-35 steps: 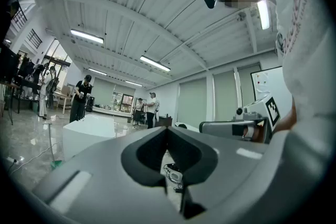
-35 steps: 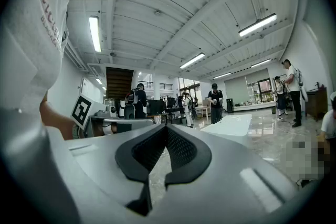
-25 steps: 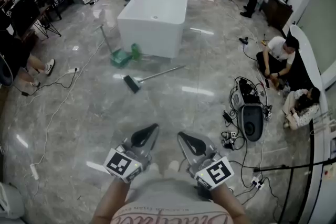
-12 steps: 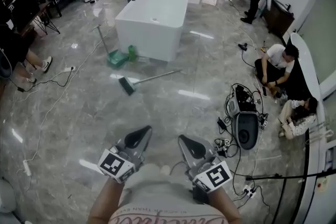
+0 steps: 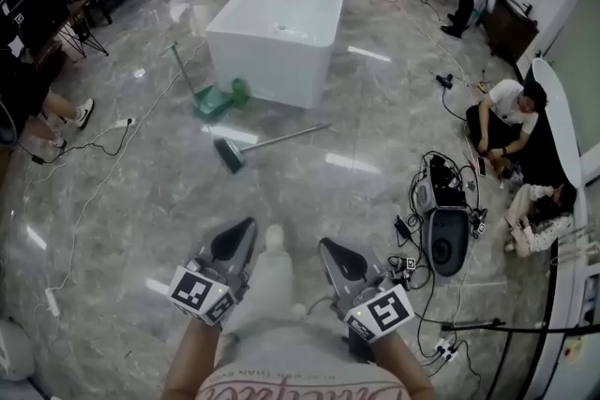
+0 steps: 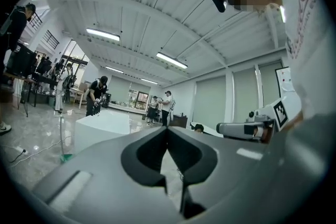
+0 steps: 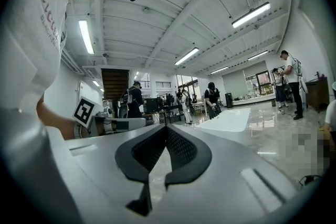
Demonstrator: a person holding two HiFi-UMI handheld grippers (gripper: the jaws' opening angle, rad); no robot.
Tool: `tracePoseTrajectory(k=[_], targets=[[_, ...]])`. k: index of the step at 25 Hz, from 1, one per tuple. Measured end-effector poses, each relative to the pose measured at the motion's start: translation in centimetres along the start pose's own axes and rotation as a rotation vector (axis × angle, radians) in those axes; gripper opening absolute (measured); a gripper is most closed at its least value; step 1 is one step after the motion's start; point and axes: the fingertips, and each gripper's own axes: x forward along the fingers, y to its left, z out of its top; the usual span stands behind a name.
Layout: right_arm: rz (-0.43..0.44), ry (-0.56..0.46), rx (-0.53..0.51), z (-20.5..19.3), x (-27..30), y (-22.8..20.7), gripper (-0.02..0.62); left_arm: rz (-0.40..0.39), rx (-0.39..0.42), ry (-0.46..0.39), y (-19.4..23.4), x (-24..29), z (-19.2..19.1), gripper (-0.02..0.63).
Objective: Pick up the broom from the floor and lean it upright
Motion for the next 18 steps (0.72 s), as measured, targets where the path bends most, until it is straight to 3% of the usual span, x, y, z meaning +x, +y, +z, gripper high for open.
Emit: tracePoseTrajectory(k=[9,14,18], targets=[[0.004,0.048,-0.05,1.1,11.1,-8.5,0.002,-0.034,-0.012,-0.034,10.0,11.9,2.0,0.0],[0.017,0.07,-0.085,2.4,17.3,-12.8,0.002,-0.115,0.01,-0.017,13.7,17.7,3.1,0.0],[-0.007,0.091,-0.083,2.6,20.4,-16.3,0.002,-0.132,0.004,0.012,16.3,20.8,2.8,0.0]])
